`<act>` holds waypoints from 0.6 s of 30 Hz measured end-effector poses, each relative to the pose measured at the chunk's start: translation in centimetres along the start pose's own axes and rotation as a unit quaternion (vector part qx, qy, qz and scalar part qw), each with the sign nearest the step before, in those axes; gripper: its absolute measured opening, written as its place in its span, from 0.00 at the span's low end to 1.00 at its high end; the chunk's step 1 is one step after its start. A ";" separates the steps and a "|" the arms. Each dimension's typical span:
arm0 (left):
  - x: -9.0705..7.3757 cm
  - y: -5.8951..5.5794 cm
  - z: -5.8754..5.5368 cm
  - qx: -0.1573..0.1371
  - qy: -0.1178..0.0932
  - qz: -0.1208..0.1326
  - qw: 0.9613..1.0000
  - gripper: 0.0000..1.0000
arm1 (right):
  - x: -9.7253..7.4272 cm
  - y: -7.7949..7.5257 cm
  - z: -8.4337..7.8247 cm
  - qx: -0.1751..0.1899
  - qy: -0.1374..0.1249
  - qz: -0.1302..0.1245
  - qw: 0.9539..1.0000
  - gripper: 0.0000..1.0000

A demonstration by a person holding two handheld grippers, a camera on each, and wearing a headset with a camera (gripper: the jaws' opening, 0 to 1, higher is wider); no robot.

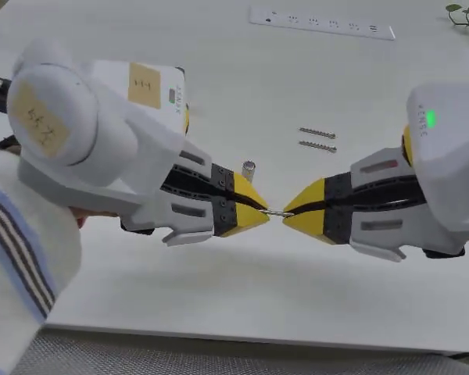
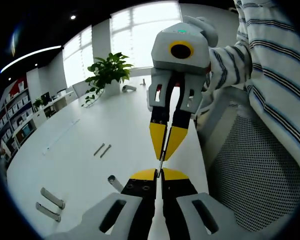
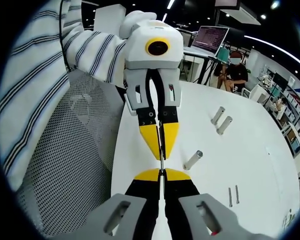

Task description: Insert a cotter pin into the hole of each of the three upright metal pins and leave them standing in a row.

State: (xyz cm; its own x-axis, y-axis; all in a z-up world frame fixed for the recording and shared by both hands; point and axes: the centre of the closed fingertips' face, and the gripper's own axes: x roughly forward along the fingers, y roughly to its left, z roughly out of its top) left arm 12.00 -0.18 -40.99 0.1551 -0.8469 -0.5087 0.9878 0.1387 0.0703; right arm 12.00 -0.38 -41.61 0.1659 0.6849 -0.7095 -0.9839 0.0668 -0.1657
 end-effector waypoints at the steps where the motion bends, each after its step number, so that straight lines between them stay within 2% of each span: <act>1: 0.1 0.0 0.0 -0.001 0.000 -0.001 1.000 0.00 | 0.0 0.0 -0.1 -0.001 0.002 0.001 1.000 0.00; 6: 0.0 0.4 -0.4 -0.003 0.004 0.006 1.000 0.00 | 0.1 -0.2 -0.2 0.002 0.005 0.000 1.000 0.00; 9: -0.1 0.9 -0.8 -0.004 0.007 0.014 1.000 0.05 | 0.1 -0.3 -0.4 0.002 0.009 -0.002 1.000 0.00; 12: -0.4 1.8 -1.3 -0.022 0.011 0.028 0.999 0.07 | 0.2 -0.7 -0.6 0.005 0.013 -0.005 1.000 0.00; 18: -0.8 3.6 -1.9 -0.035 0.013 0.052 0.998 0.09 | 0.4 -2.2 -1.6 0.019 0.028 -0.020 0.999 0.00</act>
State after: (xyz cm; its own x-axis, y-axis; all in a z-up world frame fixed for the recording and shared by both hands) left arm 15.46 1.95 -41.96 0.2556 -0.8126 -0.5238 0.9631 0.2610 0.0651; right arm 14.36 -1.45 -42.60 0.2079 0.6389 -0.7407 -0.9780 0.1220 -0.1693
